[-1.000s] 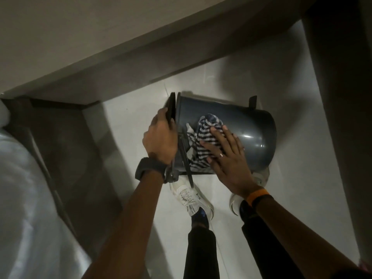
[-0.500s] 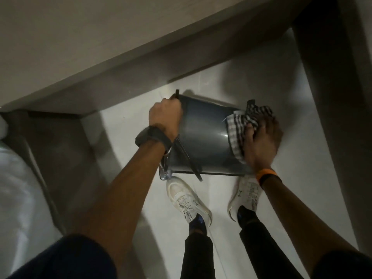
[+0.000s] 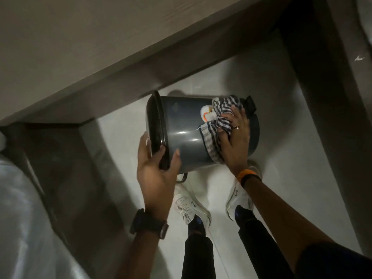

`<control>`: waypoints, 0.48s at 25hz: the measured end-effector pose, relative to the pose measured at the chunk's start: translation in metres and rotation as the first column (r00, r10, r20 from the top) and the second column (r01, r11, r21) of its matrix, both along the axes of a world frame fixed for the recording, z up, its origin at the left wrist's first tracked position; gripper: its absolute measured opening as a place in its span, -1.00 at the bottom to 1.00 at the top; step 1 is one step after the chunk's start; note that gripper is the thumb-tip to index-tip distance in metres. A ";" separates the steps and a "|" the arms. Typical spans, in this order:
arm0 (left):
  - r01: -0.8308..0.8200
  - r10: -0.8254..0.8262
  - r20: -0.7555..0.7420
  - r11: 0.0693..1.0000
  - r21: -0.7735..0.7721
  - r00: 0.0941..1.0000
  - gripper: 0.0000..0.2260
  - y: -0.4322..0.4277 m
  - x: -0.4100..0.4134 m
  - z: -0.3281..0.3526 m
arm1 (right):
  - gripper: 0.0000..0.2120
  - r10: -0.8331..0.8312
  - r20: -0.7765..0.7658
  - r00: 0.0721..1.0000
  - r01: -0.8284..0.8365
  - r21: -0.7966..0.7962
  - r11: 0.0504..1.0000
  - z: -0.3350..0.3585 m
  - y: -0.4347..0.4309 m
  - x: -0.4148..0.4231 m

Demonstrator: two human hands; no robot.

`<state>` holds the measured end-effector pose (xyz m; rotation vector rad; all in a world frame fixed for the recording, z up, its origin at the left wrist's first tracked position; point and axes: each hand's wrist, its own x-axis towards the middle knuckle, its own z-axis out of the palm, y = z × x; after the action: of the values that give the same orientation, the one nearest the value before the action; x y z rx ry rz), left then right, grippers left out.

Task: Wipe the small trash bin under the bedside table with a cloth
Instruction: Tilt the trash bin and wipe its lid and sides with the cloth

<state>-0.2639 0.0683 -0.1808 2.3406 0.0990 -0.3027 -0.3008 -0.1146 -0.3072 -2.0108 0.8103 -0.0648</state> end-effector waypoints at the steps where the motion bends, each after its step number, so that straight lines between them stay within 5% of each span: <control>1: -0.085 0.082 -0.103 0.996 -0.018 0.991 -0.87 0.006 0.012 -0.001 | -0.60 0.030 0.008 1.000 -0.030 -0.006 1.000 -0.003 -0.003 -0.002; 4: -0.099 0.138 -0.155 0.967 0.236 0.978 -0.65 0.014 0.044 -0.011 | -0.57 0.073 0.047 0.996 -0.074 0.007 0.997 -0.007 0.004 -0.012; 7: 0.021 0.043 -0.193 0.948 0.318 0.980 -0.50 0.006 0.065 -0.015 | -0.54 0.027 0.036 0.999 -0.028 0.022 0.999 -0.010 0.007 -0.017; 12: 0.209 -0.207 -0.052 0.875 0.437 0.977 -0.73 -0.009 0.068 -0.008 | -0.49 0.154 -0.034 0.988 -0.155 -0.065 0.986 0.012 0.016 -0.013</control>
<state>-0.1958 0.0594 -0.1887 2.8108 -0.0957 -0.4272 -0.3141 -0.0991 -0.2953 -2.1363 0.6751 0.0261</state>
